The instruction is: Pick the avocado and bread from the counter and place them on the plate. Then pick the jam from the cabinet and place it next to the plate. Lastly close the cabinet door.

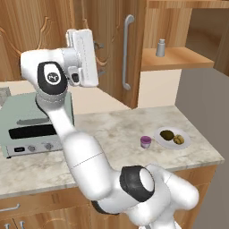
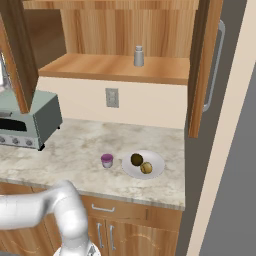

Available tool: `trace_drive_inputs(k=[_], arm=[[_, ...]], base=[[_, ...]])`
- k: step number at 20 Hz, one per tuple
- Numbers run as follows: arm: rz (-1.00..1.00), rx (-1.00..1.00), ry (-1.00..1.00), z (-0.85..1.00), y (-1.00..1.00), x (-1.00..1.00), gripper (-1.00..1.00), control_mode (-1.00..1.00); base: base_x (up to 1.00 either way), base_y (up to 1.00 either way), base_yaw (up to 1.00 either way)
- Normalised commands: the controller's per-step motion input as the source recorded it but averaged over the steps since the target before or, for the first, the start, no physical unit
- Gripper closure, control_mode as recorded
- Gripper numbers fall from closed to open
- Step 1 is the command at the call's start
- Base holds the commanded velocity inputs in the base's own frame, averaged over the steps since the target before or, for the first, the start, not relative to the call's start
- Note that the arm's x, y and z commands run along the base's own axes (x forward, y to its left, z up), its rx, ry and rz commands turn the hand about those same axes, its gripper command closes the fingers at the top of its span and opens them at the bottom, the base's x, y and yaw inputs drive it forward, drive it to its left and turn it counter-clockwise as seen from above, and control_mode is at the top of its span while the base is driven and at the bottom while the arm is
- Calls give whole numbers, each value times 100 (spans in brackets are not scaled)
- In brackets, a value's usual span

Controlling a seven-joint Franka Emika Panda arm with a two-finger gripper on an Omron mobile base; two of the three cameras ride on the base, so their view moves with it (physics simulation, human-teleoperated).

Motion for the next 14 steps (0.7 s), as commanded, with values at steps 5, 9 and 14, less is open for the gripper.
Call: trace_drive_inputs(k=[5, 9, 14], arm=[[35, 10, -12, 0, -69, 0, -100, -100], [46, 9, -7, -25, -66, 33, -100, -100], [51, 2, -2, -58, -49, 89, -100, -100]], base=[[0, 0, 0], [0, 0, 0], [0, 0, 0]])
